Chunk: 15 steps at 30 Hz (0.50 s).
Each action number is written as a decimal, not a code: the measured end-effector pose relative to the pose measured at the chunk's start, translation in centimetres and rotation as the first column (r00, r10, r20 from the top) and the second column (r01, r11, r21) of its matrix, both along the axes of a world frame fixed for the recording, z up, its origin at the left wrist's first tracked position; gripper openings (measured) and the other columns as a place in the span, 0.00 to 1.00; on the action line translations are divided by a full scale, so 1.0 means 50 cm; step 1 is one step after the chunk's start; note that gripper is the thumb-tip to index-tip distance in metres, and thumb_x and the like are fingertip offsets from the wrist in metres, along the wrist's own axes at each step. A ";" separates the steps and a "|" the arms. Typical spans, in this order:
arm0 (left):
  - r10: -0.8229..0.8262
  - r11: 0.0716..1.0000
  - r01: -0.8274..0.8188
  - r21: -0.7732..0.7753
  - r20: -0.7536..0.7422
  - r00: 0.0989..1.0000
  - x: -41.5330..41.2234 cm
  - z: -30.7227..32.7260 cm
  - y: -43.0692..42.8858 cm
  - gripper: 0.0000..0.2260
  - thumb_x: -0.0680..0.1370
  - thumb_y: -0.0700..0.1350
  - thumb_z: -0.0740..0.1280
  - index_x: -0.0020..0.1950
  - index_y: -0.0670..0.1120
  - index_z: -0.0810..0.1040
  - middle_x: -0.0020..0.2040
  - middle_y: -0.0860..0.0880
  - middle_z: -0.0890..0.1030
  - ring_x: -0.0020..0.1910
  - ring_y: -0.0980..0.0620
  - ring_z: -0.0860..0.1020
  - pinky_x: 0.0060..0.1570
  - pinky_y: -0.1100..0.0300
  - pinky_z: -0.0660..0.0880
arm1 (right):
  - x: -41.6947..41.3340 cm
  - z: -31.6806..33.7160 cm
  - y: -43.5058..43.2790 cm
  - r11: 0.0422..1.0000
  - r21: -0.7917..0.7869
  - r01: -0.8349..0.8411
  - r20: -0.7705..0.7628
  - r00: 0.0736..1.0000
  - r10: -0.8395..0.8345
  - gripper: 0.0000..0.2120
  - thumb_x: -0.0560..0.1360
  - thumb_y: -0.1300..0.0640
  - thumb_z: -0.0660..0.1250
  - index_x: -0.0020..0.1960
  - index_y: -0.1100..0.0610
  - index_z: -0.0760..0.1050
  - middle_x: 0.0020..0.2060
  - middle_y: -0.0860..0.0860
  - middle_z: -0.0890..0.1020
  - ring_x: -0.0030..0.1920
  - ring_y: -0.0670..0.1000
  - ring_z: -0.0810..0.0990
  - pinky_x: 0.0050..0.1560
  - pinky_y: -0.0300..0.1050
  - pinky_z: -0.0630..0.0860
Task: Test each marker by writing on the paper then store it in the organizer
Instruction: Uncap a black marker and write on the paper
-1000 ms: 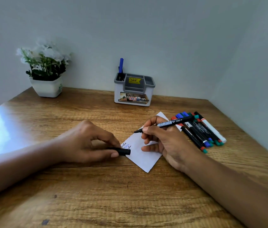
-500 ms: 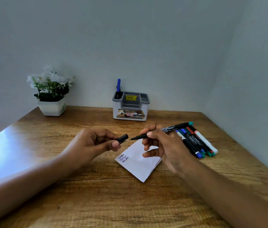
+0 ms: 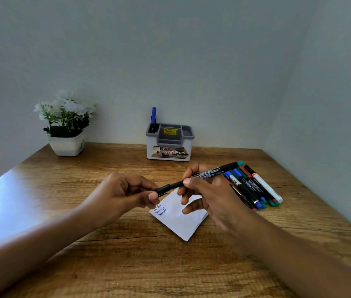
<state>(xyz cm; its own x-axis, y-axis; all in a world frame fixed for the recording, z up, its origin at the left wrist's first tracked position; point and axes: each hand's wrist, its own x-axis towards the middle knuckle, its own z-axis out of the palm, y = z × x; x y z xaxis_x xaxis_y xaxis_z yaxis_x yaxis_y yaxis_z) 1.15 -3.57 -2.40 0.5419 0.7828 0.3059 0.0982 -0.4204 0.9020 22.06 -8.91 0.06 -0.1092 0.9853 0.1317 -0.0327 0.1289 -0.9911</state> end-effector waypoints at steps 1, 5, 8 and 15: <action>-0.001 1.000 0.001 0.006 -0.007 1.000 0.002 -0.001 -0.002 0.21 0.66 0.63 0.75 0.49 0.47 0.85 0.43 0.44 0.86 0.42 0.46 0.85 0.44 0.60 0.81 | -0.002 -0.002 0.000 1.000 0.005 -0.013 0.018 1.000 0.013 0.03 0.76 0.64 0.63 0.44 0.58 0.72 0.33 0.55 0.80 0.32 0.49 0.78 0.28 0.43 0.77; 0.012 1.000 -0.011 -0.025 0.008 1.000 0.008 -0.001 -0.005 0.13 0.72 0.52 0.71 0.48 0.44 0.85 0.42 0.42 0.85 0.41 0.46 0.85 0.42 0.60 0.81 | -0.008 -0.007 -0.001 0.998 0.027 -0.050 0.069 0.996 0.048 0.03 0.75 0.59 0.65 0.46 0.58 0.72 0.33 0.54 0.82 0.30 0.50 0.78 0.26 0.42 0.75; 0.008 0.999 -0.007 -0.053 0.022 1.000 0.016 0.004 -0.013 0.10 0.72 0.52 0.70 0.44 0.48 0.86 0.38 0.43 0.85 0.36 0.49 0.83 0.38 0.61 0.80 | -0.012 -0.010 -0.001 0.999 0.038 -0.024 0.108 0.994 0.020 0.04 0.74 0.56 0.68 0.45 0.56 0.73 0.29 0.52 0.80 0.25 0.48 0.73 0.23 0.38 0.69; 0.023 0.973 -0.002 -0.233 0.087 0.996 0.027 0.007 -0.019 0.07 0.71 0.44 0.68 0.39 0.43 0.84 0.34 0.43 0.82 0.28 0.52 0.78 0.30 0.63 0.76 | -0.013 -0.002 -0.006 0.998 -0.065 -0.004 0.097 0.995 0.010 0.06 0.71 0.56 0.71 0.41 0.54 0.73 0.28 0.49 0.79 0.24 0.45 0.68 0.22 0.34 0.61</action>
<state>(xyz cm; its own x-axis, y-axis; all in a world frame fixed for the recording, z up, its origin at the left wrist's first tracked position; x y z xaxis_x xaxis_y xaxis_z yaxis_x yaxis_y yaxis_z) 2.51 -4.53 -2.03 0.5104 0.8446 0.1614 0.0174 -0.1978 0.9801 21.40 -9.21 -0.05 -0.1251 0.9905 0.0564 0.0639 0.0648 -0.9959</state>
